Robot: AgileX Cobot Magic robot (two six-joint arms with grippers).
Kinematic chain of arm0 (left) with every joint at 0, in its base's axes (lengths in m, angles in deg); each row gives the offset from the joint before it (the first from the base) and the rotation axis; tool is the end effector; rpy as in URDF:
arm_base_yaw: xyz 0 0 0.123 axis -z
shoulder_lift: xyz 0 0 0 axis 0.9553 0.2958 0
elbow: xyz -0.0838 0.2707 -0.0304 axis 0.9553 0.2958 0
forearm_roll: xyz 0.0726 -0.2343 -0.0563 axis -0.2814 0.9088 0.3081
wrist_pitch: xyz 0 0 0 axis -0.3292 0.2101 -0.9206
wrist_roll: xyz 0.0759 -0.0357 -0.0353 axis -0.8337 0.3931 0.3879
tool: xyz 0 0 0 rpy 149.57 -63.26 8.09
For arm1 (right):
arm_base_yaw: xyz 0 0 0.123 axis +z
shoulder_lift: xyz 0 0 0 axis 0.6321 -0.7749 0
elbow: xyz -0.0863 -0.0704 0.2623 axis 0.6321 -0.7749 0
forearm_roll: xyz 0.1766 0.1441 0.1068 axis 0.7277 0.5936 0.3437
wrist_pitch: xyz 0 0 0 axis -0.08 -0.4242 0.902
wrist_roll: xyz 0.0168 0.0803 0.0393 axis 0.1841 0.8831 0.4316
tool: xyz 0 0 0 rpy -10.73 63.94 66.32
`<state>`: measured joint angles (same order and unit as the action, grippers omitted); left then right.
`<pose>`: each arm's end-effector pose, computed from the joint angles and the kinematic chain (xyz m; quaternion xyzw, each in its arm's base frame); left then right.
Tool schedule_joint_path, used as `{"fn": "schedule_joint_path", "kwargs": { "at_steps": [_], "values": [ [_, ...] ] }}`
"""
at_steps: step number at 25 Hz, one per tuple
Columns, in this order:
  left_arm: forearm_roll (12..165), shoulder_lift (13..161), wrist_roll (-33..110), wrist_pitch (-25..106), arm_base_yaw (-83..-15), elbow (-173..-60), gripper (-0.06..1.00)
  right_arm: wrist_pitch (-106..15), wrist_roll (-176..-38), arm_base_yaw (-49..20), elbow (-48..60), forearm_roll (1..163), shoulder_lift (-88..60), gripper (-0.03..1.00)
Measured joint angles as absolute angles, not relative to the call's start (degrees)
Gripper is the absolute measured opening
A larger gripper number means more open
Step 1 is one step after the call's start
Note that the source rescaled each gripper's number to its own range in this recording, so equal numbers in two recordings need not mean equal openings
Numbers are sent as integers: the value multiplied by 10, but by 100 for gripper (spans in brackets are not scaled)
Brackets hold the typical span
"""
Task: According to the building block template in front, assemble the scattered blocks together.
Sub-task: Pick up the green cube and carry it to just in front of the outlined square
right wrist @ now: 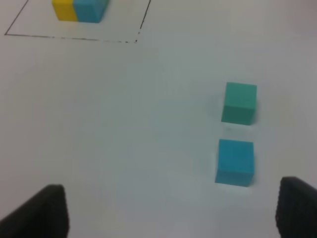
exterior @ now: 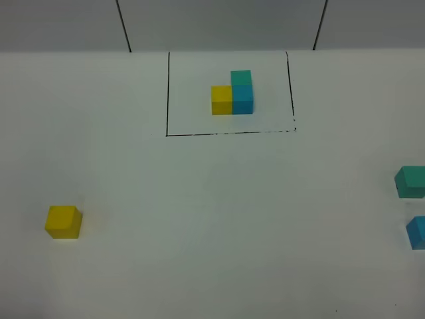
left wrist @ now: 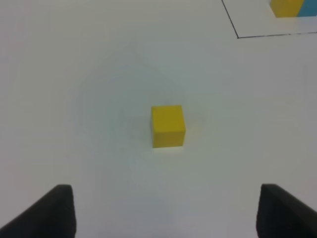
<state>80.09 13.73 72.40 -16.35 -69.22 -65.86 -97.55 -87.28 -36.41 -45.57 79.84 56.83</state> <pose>-0.0068 -0.0061 0.2789 0.0317 0.8505 -0.0553 0.5221 0.0004 0.0083 0.2775 -0.0446 0.8634 0.0516 0.4998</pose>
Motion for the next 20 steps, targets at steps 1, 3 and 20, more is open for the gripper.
{"fn": "schedule_joint_path", "kwargs": {
  "at_steps": [1, 3, 20],
  "values": [
    [801, 137, 724, -163, -692, -659, 62, -975, -873, -364, -456, 798, 568, 70],
    [801, 137, 724, -163, -692, -659, 62, -975, -873, -364, -456, 798, 568, 70],
    [801, 137, 724, -163, -692, -659, 62, -975, -873, -364, -456, 798, 568, 70]
  ]
}}
